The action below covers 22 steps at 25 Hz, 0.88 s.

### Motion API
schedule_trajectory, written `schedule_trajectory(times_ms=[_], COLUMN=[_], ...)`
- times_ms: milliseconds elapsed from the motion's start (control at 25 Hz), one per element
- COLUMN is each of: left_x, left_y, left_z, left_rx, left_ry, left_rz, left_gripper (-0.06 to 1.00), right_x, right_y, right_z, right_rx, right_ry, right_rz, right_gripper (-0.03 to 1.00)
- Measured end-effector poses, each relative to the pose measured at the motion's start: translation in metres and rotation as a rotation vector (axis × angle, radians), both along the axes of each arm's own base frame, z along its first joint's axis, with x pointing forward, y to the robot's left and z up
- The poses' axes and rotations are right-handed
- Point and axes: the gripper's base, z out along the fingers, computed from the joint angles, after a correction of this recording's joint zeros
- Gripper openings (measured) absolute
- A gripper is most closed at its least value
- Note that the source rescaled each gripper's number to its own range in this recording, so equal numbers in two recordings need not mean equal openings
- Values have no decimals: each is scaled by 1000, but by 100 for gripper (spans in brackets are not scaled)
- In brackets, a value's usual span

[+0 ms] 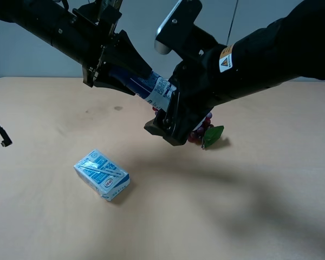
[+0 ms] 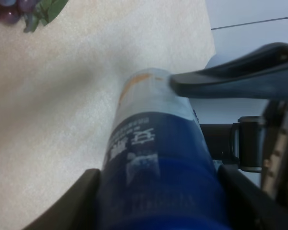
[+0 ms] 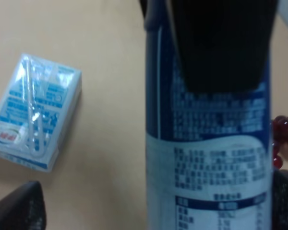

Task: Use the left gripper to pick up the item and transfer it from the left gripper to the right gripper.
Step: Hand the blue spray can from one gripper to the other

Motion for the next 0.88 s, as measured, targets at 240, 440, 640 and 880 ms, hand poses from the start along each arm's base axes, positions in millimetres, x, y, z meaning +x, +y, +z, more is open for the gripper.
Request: schedule_trajectory(times_ms=[240, 440, 640, 880], left_x=[0, 0, 0, 0], left_y=[0, 0, 0, 1], left_z=[0, 0, 0, -1], left_rx=[0, -3, -4, 10], left_ry=[0, 1, 1, -2], left_rz=[0, 1, 2, -6], left_gripper=[0, 0, 0, 0], right_x=[7, 9, 9, 10], right_y=[5, 6, 6, 5], right_z=[-14, -20, -20, -20], right_rx=[-35, -54, -54, -59], right_ry=[5, 8, 11, 17], right_rz=[-13, -19, -24, -31], right_gripper=[100, 100, 82, 0])
